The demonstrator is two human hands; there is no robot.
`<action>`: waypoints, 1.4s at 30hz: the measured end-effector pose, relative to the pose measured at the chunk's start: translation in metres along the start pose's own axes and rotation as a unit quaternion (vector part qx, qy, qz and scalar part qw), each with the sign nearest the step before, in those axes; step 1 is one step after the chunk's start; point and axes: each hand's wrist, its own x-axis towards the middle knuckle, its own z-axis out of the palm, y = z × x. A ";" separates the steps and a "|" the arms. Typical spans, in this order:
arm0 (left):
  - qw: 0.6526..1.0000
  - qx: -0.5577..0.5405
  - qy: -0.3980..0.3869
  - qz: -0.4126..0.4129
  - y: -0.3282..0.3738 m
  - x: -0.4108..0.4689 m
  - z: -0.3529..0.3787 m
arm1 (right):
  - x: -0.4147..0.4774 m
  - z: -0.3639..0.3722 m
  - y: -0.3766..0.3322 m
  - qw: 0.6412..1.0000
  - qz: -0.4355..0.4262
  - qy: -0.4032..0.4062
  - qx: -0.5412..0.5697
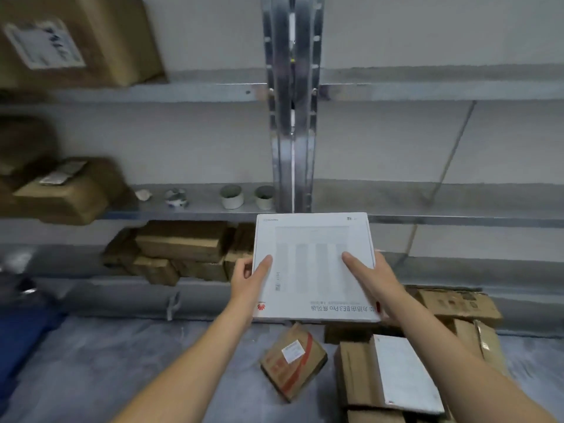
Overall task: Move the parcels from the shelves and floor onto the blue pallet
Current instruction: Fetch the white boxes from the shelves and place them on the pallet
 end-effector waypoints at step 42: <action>0.795 -0.155 0.586 -0.022 0.042 0.095 -0.687 | 0.059 0.889 -0.183 0.830 -0.026 -0.550 -0.091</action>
